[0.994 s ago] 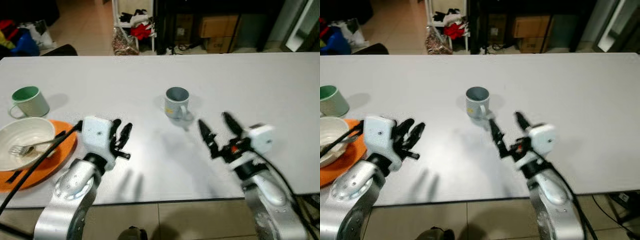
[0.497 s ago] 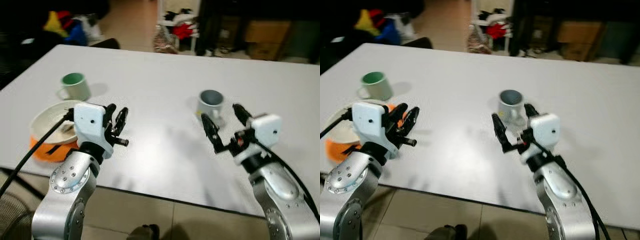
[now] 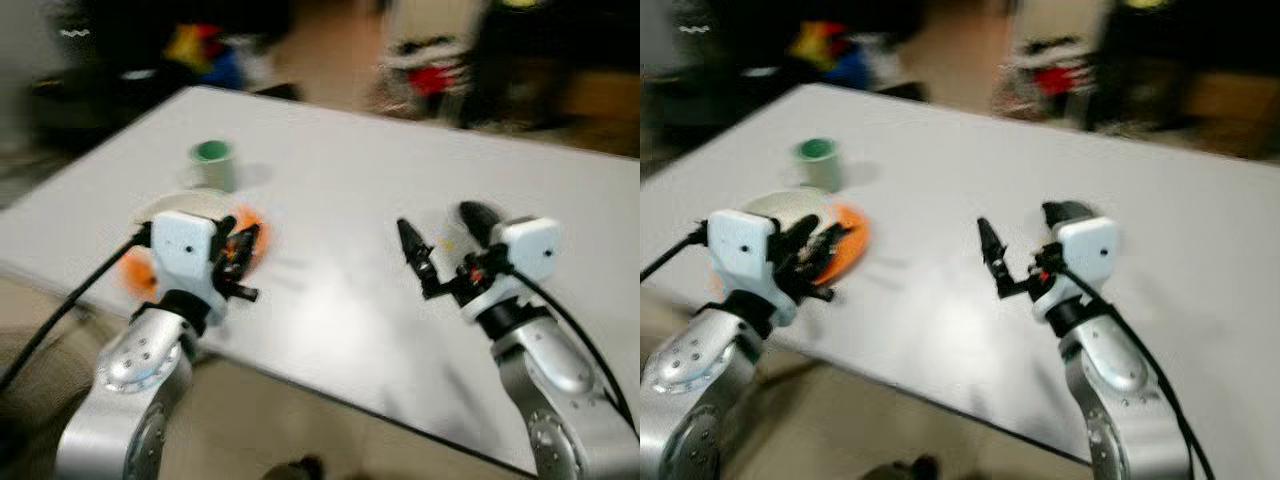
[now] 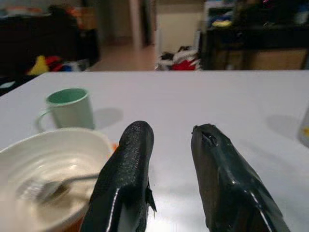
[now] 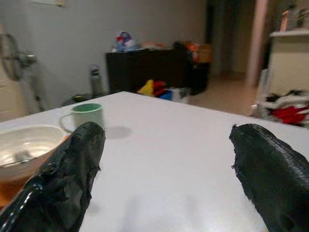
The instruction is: Setting the table
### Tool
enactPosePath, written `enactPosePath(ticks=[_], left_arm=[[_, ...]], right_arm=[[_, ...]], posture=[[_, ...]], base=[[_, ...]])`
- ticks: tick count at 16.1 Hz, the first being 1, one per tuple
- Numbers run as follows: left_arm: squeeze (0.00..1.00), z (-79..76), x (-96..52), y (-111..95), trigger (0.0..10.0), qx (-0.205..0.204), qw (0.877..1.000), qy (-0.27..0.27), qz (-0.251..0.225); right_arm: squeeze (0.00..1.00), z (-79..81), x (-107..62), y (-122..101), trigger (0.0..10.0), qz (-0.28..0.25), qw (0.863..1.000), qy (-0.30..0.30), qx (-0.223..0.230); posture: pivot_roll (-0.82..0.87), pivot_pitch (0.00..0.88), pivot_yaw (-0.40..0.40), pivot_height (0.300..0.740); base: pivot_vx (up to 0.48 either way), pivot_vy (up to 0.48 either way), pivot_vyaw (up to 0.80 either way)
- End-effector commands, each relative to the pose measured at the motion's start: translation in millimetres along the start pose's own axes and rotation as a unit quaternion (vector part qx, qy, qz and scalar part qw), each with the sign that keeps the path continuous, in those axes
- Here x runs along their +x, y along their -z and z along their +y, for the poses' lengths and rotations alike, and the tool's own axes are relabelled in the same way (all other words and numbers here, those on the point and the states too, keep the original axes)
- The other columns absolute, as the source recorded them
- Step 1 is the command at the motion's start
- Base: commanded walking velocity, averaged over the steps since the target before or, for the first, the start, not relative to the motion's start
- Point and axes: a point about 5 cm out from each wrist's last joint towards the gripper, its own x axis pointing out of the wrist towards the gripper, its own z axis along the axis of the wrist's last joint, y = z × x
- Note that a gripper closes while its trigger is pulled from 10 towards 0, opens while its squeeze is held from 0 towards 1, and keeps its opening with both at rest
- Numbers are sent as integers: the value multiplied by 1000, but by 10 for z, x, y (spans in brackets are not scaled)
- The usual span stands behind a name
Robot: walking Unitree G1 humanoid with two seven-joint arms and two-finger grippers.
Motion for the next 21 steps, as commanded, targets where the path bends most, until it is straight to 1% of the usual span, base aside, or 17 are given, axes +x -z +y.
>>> enactPosePath(ticks=[1,3,8,11,12,14,16,21], left_arm=[[0,24,16,-17,10000,4,1000,0,1],[0,32,36,-37,10000,10,1000,-2,-4],[0,59,27,-69,10000,15,1000,-10,-10],[0,63,60,-92,10000,12,1000,-14,-17],[0,58,71,-98,10000,11,1000,-14,-19],[0,11,74,-93,10000,30,999,-2,-16],[0,31,75,-72,10000,28,999,-10,-12],[0,22,88,-76,10000,29,1000,-3,-12]], right_arm=[[1000,5,3,-42,10000,-5,1000,4,-3],[1000,4,12,-46,10000,-4,1000,1,-3],[1000,51,38,-45,10000,0,1000,-15,3],[1000,48,69,-93,10000,-14,1000,-14,9],[1000,45,74,-93,10000,-14,1000,-15,12],[1000,55,82,-69,10000,-7,999,-18,32],[1000,55,89,-58,10000,-4,999,-15,41],[1000,69,79,-35,10000,1,998,-25,53]], posture=[[72,0,58,740],[77,0,53,740],[94,0,45,740],[87,0,47,740],[86,0,46,740],[87,0,46,740],[85,0,50,740],[85,0,58,740]], base=[[0,0,800],[0,0,800],[0,0,800],[0,0,800],[0,0,800],[0,0,800],[0,0,800],[0,0,800]])
